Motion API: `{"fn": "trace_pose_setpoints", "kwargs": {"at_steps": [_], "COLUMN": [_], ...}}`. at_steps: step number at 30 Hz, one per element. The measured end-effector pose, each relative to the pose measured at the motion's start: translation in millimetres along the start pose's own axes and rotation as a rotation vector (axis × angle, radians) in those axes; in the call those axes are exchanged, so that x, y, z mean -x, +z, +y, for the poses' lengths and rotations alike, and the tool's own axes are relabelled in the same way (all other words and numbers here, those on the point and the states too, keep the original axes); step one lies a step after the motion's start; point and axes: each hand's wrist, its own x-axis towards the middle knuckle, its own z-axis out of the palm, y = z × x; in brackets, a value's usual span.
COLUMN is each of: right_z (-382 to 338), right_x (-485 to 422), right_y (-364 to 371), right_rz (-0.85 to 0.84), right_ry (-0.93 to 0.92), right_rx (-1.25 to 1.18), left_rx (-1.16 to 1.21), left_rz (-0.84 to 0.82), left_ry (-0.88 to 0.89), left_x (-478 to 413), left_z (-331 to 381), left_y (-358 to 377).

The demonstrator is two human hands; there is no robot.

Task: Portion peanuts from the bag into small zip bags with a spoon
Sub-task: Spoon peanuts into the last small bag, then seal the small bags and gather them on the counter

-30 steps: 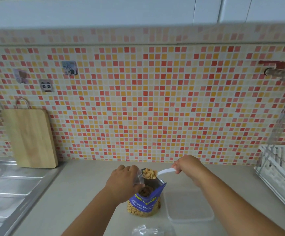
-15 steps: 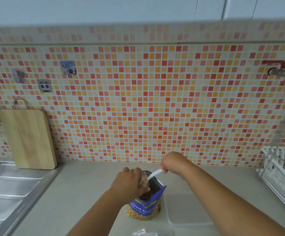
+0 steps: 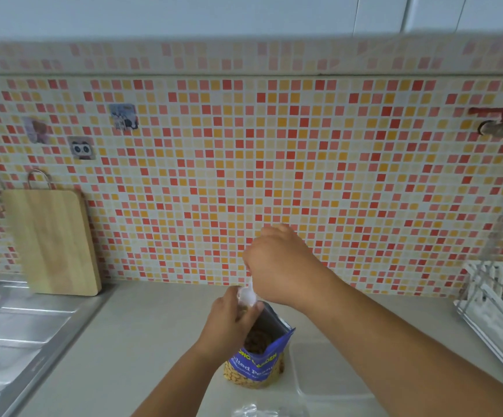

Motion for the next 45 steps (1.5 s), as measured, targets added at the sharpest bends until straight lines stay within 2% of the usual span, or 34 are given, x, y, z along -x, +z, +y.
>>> {"fn": "trace_pose_setpoints", "kwargs": {"at_steps": [4,7,10,12,15,19,22,23,25,27,29,33,36,39,45], "right_z": [7.7,26.3,26.2,15.6,-1.6,-10.9,-8.3,-8.6,-13.2,-22.9,-34.9,-42.8,-39.8,-37.1,-39.0], "right_x": [10.7,15.7,18.9,21.3,26.8,34.6,37.3,38.7,43.1,49.1,57.2,64.2,67.7,72.2,81.1], "right_y": [-25.1,-10.3,30.4,63.9,107.6,138.0,138.7,134.4,120.7,107.4,100.5,102.1,101.0,101.3,104.1], "right_rz": [0.189,0.26,0.064,-0.126,-0.232,-0.207,0.014,0.122,0.267,0.185,0.102,0.248,0.345,0.412,0.444], "right_ry": [0.02,0.238,0.39,0.374,0.313,0.332,0.39,0.462,0.601,0.651,0.65,0.706,0.732,0.745,0.775], "right_rx": [-0.02,-0.077,-0.116,-0.14,-0.162,-0.229,-0.334,-0.462,-0.885,-1.311,-1.508,-1.611,-1.698,-1.669,-1.676], "left_rx": [0.206,0.419,0.697,0.929,1.188,1.218,1.201,1.186,1.181,1.194,1.193,1.178,1.075,1.022,0.904], "left_rz": [0.065,0.111,0.101,0.088,0.038,-0.045,-0.111,-0.136,-0.193,-0.272,-0.345,-0.383,-0.257,-0.099,-0.073], "left_ry": [0.015,-0.03,-0.072,-0.092,-0.202,-0.225,-0.228,-0.224,-0.23,-0.229,-0.229,-0.189,-0.136,-0.123,-0.156], "left_x": [6.7,14.0,22.6,26.9,32.6,42.4,51.1,53.3,56.8,58.6,59.8,58.7,56.5,58.1,64.2], "left_z": [9.7,12.5,12.5,11.4,10.1,14.1,18.5,20.0,21.8,23.1,27.8,39.4,42.6,47.9,43.5], "left_y": [-8.2,-16.3,-22.4,-24.7,-25.9,-23.2,-22.4,-21.9,-21.0,-19.5,-18.0,-15.3,-13.7,-13.2,-15.0]}}
